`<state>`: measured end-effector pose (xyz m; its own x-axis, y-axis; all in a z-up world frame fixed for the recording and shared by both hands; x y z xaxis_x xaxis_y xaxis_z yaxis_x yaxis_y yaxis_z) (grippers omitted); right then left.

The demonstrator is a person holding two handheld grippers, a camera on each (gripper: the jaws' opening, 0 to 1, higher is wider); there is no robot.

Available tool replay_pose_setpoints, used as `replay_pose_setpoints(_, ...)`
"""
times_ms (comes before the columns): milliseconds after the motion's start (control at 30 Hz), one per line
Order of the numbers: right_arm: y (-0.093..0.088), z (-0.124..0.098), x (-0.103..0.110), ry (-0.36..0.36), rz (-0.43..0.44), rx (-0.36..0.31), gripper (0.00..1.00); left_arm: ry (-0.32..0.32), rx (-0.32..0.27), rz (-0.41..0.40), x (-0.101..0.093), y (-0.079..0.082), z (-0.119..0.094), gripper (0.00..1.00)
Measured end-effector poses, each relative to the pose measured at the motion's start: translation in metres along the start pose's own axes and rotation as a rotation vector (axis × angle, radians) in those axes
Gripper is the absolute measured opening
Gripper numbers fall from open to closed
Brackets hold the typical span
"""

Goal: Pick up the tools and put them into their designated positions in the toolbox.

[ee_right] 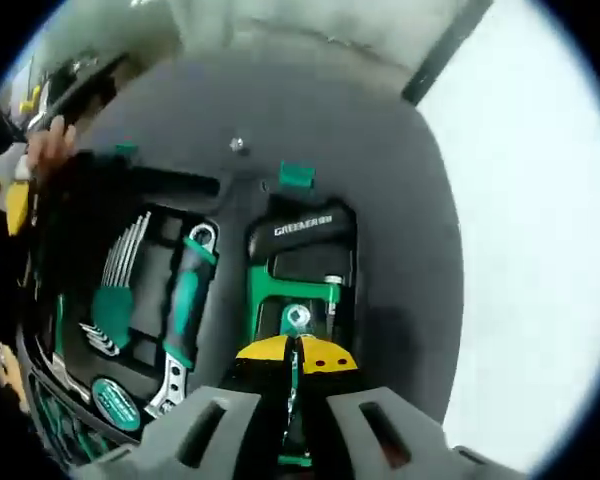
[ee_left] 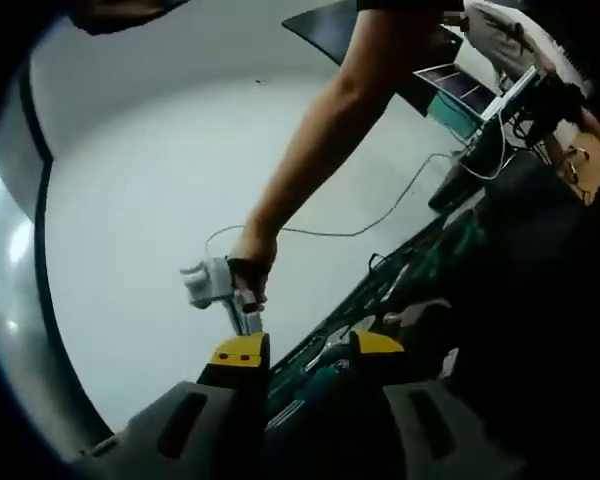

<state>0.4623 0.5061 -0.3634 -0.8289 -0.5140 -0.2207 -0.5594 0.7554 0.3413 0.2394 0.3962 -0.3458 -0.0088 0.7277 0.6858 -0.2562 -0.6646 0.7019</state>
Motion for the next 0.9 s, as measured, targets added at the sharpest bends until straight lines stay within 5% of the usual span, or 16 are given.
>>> replay_pose_setpoints(533,-0.007,0.016,-0.002,0.065,-0.087,0.15,0.0,-0.004,0.015,0.023,-0.003,-0.002,0.0,0.27)
replay_pose_setpoints(900,-0.008,0.019,0.004,0.095,-0.11,0.178,0.0,-0.011,0.021,0.026,-0.004,-0.003,0.0,0.26)
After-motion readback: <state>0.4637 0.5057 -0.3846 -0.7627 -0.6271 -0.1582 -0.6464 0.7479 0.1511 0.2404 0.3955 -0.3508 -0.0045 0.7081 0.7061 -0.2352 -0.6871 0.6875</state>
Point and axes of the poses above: the point that each gripper's makers call its tool centre point, and the gripper's own axes: z roughly forward along the fingers, x roughly to its left, y roughly out of its top, the point moved 3 cm from there along -z, roughly backward along the fingers, and after that the axes turned 4 degrees about z, right-handed, at the moved point
